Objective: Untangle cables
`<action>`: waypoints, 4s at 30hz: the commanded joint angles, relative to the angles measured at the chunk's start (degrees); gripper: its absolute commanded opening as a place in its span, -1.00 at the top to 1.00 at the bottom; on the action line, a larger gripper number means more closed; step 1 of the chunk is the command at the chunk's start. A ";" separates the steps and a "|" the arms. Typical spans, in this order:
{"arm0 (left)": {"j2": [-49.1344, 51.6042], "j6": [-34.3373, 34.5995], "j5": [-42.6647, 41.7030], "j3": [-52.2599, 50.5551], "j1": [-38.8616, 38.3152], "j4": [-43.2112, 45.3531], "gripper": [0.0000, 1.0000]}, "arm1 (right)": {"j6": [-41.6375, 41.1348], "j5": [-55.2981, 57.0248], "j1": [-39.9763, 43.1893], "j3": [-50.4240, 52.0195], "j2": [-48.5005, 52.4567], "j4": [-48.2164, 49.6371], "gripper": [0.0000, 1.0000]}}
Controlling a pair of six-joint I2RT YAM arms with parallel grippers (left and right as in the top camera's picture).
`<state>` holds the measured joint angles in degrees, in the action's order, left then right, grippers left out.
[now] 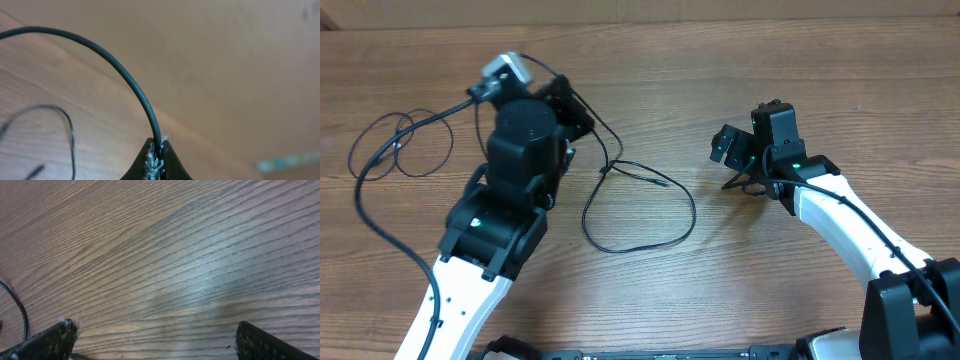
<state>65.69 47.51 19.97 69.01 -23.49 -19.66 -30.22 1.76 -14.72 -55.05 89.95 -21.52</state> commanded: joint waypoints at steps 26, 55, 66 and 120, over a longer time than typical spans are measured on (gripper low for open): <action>1.20 13.77 17.97 0.26 13.77 -20.22 0.91 | -0.13 0.52 -0.15 -0.07 -0.04 0.42 -1.00; 40.68 13.81 -16.44 0.24 13.73 -39.60 -0.99 | -0.13 0.52 -0.15 -0.07 -0.04 0.39 -1.00; 47.19 13.81 -19.54 0.24 13.73 -33.53 -0.99 | -0.13 0.52 -0.15 -0.07 -0.04 0.39 -1.00; 36.83 12.83 -19.32 1.16 25.79 -34.16 -0.40 | -0.13 0.52 -0.15 -0.07 -0.04 0.39 -1.00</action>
<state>102.54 55.94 -1.34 69.80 1.93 -53.43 -30.22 1.74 -14.72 -55.05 89.95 -21.47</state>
